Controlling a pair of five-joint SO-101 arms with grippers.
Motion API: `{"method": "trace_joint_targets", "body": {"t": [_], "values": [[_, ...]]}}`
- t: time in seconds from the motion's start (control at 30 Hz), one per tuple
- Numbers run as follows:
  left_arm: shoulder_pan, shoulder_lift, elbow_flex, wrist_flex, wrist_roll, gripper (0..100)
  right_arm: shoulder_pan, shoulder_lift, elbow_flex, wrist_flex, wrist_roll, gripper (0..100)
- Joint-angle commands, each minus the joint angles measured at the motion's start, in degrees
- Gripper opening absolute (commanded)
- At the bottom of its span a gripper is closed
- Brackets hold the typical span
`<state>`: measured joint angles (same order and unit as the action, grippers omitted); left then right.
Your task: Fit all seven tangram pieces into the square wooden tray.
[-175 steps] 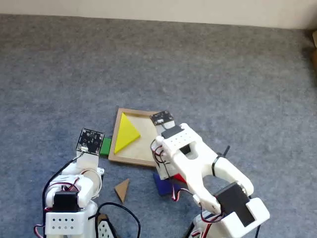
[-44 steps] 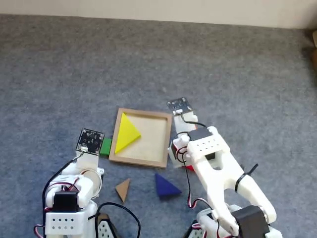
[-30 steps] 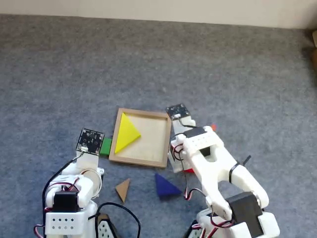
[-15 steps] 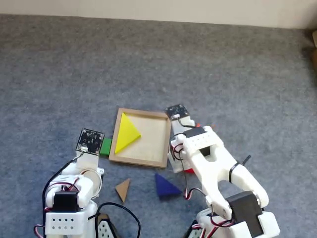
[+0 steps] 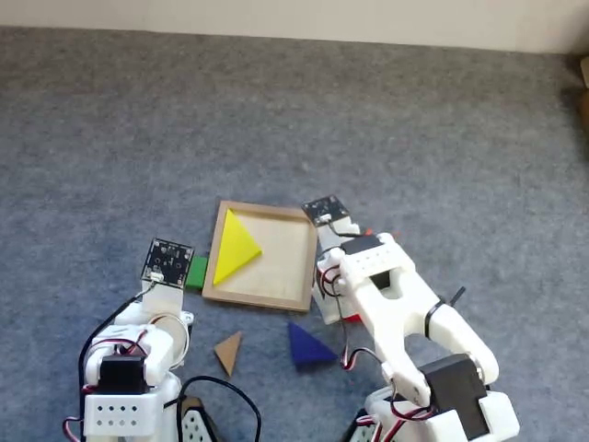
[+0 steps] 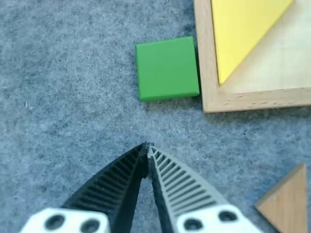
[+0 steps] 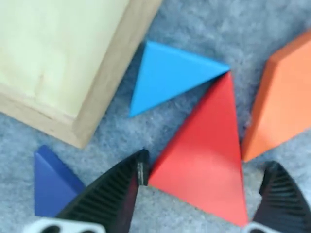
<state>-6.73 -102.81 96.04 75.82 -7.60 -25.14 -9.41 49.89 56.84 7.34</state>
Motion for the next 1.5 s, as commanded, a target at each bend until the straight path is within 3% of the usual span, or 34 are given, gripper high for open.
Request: {"method": "trace_joint_targets", "body": {"t": [0.0,0.53,0.73,1.1,1.3,1.47], "values": [[-0.75,-2.07,1.19,0.26,-0.09,1,-0.40,0.66,-0.13,2.59,0.88,36.4],[-0.75,-2.07,1.19,0.26,-0.09,1,-1.63,0.75,0.04,1.36,1.32,36.3],[-0.75,-2.07,1.19,0.26,-0.09,1,-1.63,0.75,0.04,1.36,1.32,28.4],[-0.75,-2.07,1.19,0.26,-0.09,1,2.42,0.04,0.13,1.36,5.98,27.6],[-0.75,-2.07,1.19,0.26,-0.09,1,2.42,0.04,-0.04,1.45,6.07,19.7],[-0.75,-2.07,1.19,0.26,-0.09,1,2.42,-0.22,-0.04,1.89,6.07,19.3]]}}
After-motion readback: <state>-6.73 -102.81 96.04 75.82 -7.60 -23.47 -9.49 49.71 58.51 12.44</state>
